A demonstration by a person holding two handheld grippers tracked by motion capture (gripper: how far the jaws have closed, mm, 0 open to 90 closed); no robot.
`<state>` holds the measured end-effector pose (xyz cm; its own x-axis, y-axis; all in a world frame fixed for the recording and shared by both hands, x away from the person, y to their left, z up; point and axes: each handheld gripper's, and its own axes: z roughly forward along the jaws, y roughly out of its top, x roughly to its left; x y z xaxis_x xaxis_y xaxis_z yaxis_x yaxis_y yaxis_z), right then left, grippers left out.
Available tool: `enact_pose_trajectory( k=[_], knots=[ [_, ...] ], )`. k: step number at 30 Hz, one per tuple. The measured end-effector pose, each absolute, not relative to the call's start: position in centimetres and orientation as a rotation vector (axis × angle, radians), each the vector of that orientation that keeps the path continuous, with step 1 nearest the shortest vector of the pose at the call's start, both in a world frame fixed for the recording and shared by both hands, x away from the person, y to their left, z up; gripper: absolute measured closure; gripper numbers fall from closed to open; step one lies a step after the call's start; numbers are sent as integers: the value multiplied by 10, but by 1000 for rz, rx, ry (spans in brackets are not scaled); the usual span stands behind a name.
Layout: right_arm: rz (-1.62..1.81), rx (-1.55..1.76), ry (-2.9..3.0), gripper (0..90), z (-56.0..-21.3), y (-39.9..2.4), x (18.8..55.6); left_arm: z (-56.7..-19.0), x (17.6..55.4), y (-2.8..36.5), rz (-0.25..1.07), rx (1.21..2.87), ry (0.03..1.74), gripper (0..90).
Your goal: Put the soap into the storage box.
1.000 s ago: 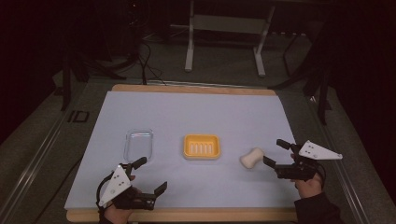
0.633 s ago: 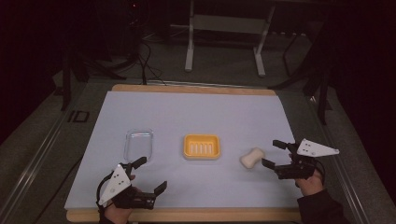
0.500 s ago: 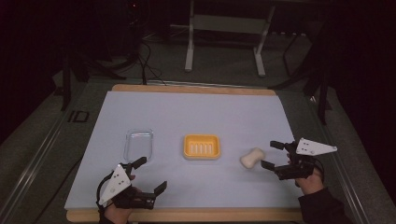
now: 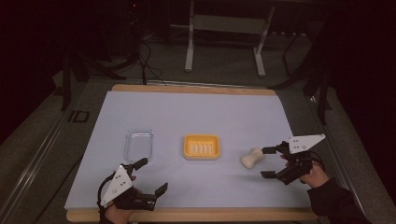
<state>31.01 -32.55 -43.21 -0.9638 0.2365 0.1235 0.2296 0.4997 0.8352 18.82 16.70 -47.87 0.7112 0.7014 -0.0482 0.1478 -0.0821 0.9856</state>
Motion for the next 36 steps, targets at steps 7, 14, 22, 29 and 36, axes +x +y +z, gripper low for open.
enact_pose_trajectory(
  k=[7, 14, 22, 29, 36],
  knots=[
    [1364, 316, 2838, 129, -428, -318, 310, -479, 188, 167, 526, 1623, 696, 2],
    [1119, 262, 2995, 132, -431, -311, 311, -479, 188, 166, 522, 1630, 695, 2],
    [936, 251, 3061, 138, -433, -308, 314, -479, 188, 166, 523, 1637, 693, 2],
    [796, 294, 3121, 158, -437, -303, 319, -480, 188, 165, 521, 1645, 694, 2],
    [726, 313, 3152, 161, -436, -300, 322, -481, 188, 165, 523, 1653, 697, 1]
  ],
)
